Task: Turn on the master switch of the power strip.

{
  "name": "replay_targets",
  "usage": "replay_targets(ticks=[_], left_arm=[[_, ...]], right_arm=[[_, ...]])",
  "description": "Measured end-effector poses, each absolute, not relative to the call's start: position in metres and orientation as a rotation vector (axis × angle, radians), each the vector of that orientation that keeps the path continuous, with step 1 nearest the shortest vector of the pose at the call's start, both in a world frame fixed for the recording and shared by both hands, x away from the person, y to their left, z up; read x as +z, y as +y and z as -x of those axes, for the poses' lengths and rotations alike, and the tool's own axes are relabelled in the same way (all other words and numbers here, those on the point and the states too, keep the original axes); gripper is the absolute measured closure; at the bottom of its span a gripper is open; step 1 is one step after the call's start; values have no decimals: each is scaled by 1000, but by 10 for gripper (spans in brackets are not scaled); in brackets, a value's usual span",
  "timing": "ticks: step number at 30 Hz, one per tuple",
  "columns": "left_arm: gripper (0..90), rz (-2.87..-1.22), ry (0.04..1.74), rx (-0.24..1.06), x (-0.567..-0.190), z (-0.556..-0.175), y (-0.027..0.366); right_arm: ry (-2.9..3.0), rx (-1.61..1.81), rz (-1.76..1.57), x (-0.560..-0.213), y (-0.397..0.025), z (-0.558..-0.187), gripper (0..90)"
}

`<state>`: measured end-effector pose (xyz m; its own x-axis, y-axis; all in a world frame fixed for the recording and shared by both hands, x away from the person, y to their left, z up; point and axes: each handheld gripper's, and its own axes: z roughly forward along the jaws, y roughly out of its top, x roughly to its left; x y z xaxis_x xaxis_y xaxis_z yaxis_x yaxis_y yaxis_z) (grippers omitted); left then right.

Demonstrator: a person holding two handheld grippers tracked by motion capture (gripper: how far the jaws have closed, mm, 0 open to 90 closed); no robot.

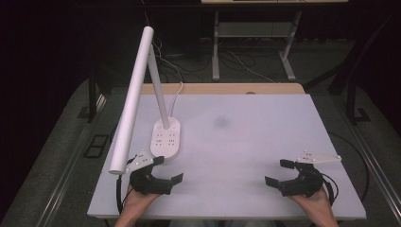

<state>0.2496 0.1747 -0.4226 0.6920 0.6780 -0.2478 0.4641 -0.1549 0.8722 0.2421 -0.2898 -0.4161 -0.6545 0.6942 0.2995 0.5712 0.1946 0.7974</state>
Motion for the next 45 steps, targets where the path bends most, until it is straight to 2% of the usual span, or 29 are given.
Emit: replay_targets(ticks=[21, 45], left_arm=[[0, -1823, 897, 218, -423, -251, 173], [0, -1863, 903, 115, -409, -258, 179]], right_arm=[[2404, 1409, -1208, -418, -284, -242, 2], [2409, 1398, -1209, -419, -285, -242, 2]])
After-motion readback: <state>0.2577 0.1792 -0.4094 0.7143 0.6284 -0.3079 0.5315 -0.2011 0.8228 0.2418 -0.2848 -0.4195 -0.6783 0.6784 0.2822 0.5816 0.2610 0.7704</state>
